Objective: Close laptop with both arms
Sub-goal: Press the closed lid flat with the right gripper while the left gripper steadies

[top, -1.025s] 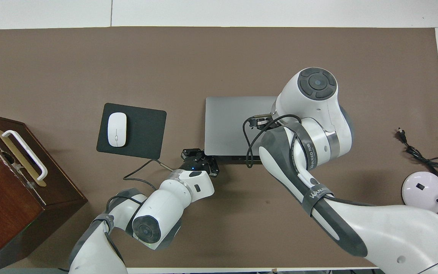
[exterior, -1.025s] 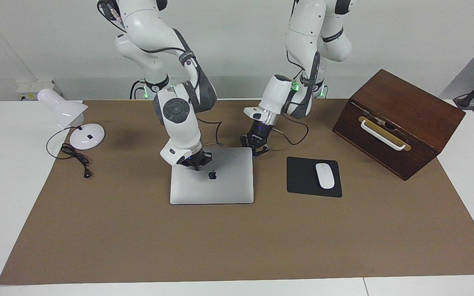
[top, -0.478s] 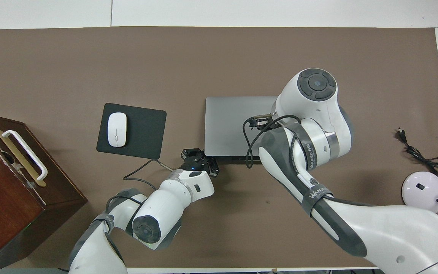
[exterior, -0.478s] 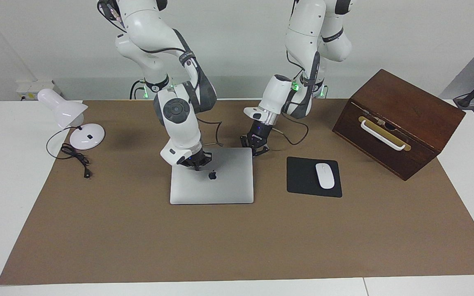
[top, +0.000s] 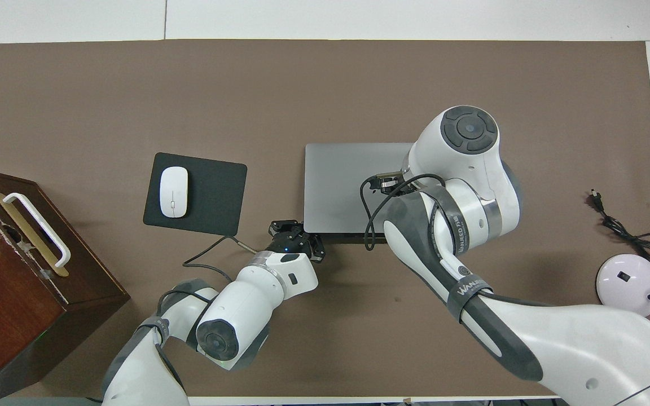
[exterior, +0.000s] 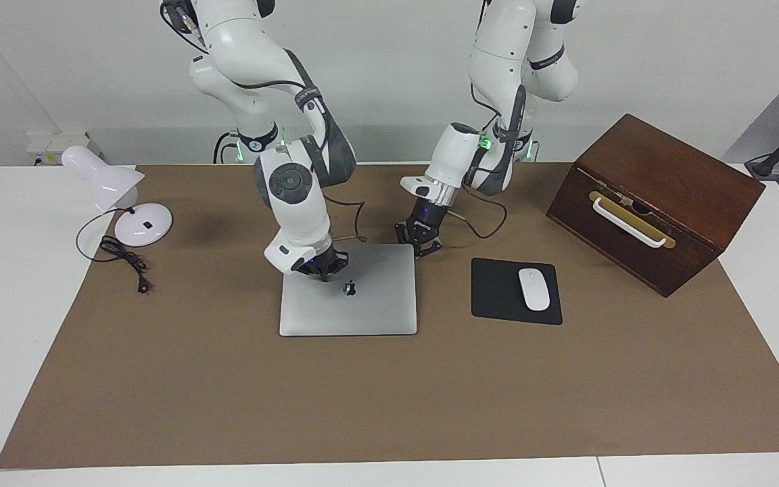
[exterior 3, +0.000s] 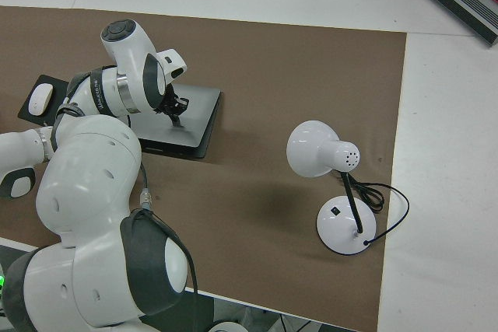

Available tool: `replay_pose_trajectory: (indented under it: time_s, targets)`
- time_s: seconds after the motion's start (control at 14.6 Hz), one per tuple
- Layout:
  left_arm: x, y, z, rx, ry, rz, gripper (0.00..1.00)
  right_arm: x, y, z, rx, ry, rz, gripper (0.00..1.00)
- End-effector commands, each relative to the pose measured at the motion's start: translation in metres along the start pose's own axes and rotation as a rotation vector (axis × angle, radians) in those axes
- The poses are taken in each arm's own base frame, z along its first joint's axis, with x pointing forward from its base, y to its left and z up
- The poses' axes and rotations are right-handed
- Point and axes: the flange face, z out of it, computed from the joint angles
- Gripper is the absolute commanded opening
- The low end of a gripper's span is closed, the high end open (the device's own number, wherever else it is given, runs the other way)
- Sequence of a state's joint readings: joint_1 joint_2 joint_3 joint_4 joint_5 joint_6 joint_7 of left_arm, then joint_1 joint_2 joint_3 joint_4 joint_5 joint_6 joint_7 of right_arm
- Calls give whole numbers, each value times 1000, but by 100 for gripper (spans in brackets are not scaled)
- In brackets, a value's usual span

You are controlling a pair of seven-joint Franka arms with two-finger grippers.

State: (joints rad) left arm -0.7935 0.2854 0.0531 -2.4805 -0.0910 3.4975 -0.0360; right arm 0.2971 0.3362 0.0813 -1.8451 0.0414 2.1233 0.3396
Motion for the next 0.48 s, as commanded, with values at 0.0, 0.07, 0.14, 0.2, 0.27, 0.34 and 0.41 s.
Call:
replay_pose_trajectory:
  time_s: [0.0,0.07,0.14,0.2,0.27,0.34,0.41]
  targets:
    - [-24,-14,20,24,-56,12,0,-4,-1,-6,33,17,-2,0]
    - [-24,-14,20,24,-56,12,0,-1,-3,-14,39,31,11,0]
    - [-24,-14,20,24,-56,12,0,3,-4,-21,44,43,15,0]
    - [-25,-14,21,24,-58,12,0,8,-5,-33,50,57,15,0]
    - [-25,-14,21,24,-58,12,0,12,-1,-45,54,67,21,0]
    - [-26,-14,21,24,-60,12,0,15,2,-60,54,63,26,0]
    - [-25,-13,21,23,-60,13,0,17,8,-79,54,67,33,0]
